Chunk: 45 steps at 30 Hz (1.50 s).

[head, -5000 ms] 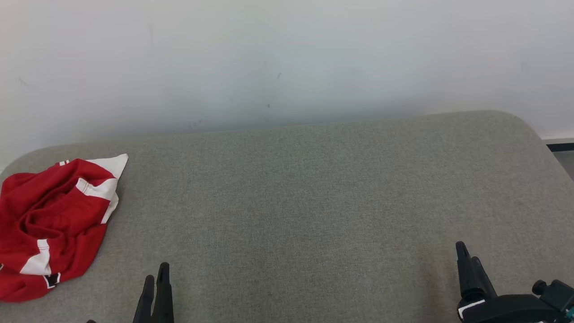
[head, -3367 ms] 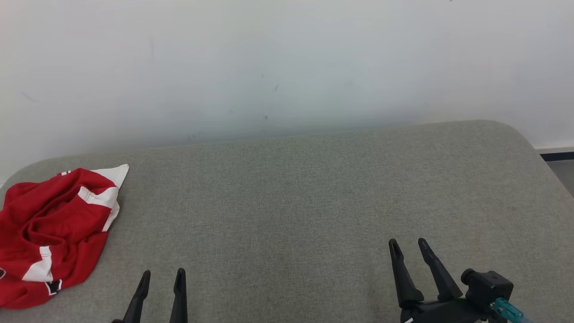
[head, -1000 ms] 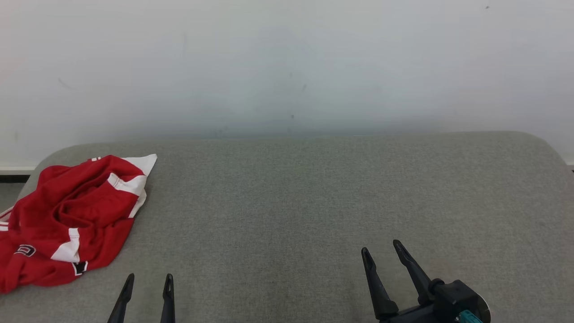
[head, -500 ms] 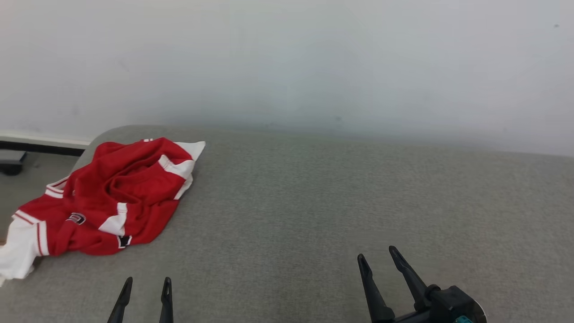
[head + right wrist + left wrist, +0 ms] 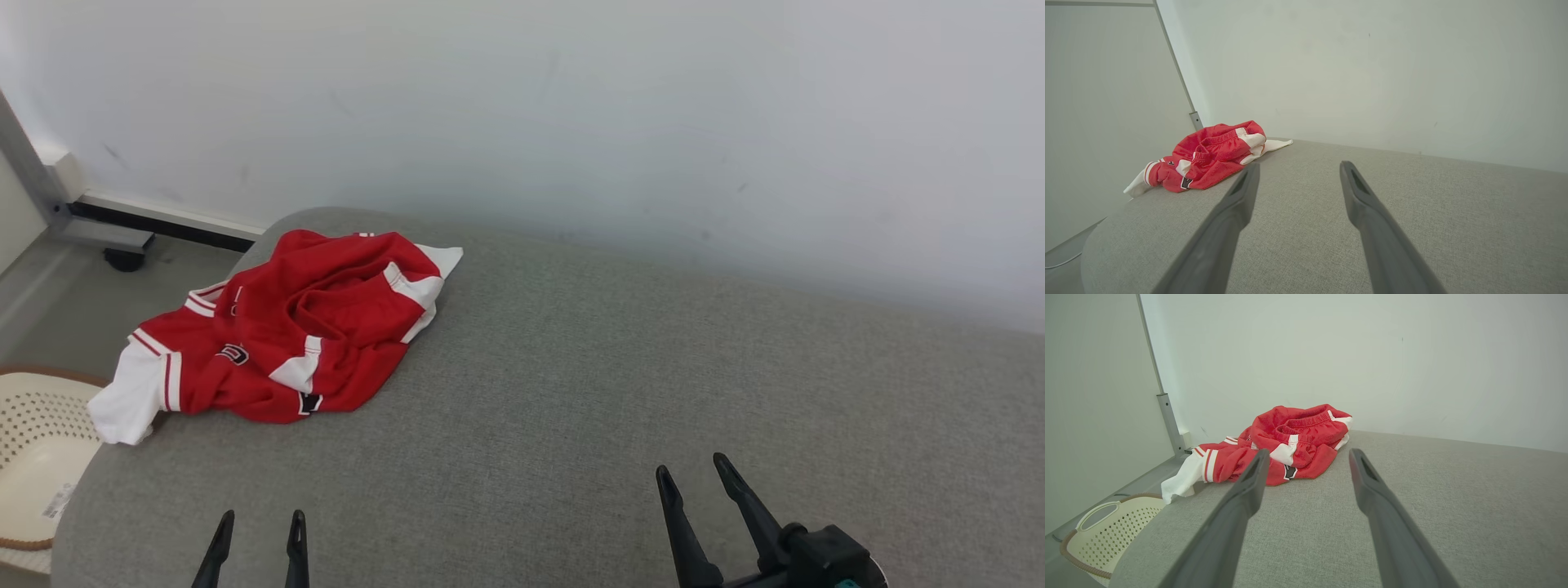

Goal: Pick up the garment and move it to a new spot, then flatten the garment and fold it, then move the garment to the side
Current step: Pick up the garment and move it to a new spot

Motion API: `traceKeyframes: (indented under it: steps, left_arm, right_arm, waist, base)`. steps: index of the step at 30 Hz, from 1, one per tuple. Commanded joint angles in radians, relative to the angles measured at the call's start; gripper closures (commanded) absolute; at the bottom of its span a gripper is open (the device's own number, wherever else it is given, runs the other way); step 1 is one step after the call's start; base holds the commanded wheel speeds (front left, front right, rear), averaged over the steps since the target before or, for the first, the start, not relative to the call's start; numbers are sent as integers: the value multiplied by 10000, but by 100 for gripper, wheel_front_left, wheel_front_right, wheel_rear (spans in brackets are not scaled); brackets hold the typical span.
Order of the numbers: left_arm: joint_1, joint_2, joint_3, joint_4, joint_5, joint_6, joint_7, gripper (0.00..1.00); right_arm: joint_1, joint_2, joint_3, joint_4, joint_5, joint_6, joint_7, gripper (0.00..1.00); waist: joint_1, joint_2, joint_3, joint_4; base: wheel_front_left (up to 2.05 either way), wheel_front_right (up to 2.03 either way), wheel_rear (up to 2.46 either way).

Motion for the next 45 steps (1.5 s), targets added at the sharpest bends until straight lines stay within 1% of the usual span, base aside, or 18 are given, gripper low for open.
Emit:
traceKeyframes:
  steps: [1, 7, 13, 22, 28, 33, 38, 43, 45]
  left_arm:
    - [97, 38, -13, -9, 79, 24, -37, 0]
    - [-15, 44, -36, -47, 75, 69, -37, 0]
    - [-32, 54, 22, -40, 27, 92, -37, 0]
    - [5, 42, 68, 44, -49, 117, -37, 0]
    - [-419, 24, 10, 266, -115, 14, -36, 0]
    - [-1306, 9, 43, 662, -289, -148, -36, 0]
    - [-2657, -6, 99, 1417, -496, -506, -36, 0]
    - [-4238, 111, 345, 2211, -645, -819, -34, 0]
    - [-4859, 127, 417, 2635, -743, -1017, -34, 0]
  right_arm:
    - [210, 17, -56, -22, 47, 8, -17, 0]
    - [209, 54, -42, -5, -52, 8, -17, 0]
    - [140, 77, 27, -4, -42, 8, -17, 0]
    - [174, 33, 23, 51, 2, 8, -17, 0]
    - [0, -96, 42, 70, -2, 8, -17, 0]
    - [-344, -350, -9, 23, 2, 8, -17, 0]
    - [-807, -726, -38, -47, -84, 8, -17, 0]
    - [-1205, -1114, -28, -135, -143, 8, -17, 0]
    - [-1363, -1267, -25, -161, -157, 8, -17, 0]
  waist:
    - [0, 0, -73, 411]
    - [0, 0, -57, 821]
    - [0, 0, 8, 926]
    - [0, 0, 111, 824]
    - [0, 0, 429, 615]
    - [0, 0, 1213, 362]
    - [0, 0, 2166, 215]
    - [0, 0, 3015, 85]
    - [0, 0, 3319, 45]
  base:
    - [0, 0, 0]
    - [0, 0, 0]
    - [0, 0, 0]
    - [0, 0, 0]
    - [0, 0, 0]
    - [0, 0, 0]
    - [0, 0, 0]
    - [0, 0, 0]
    - [0, 0, 0]
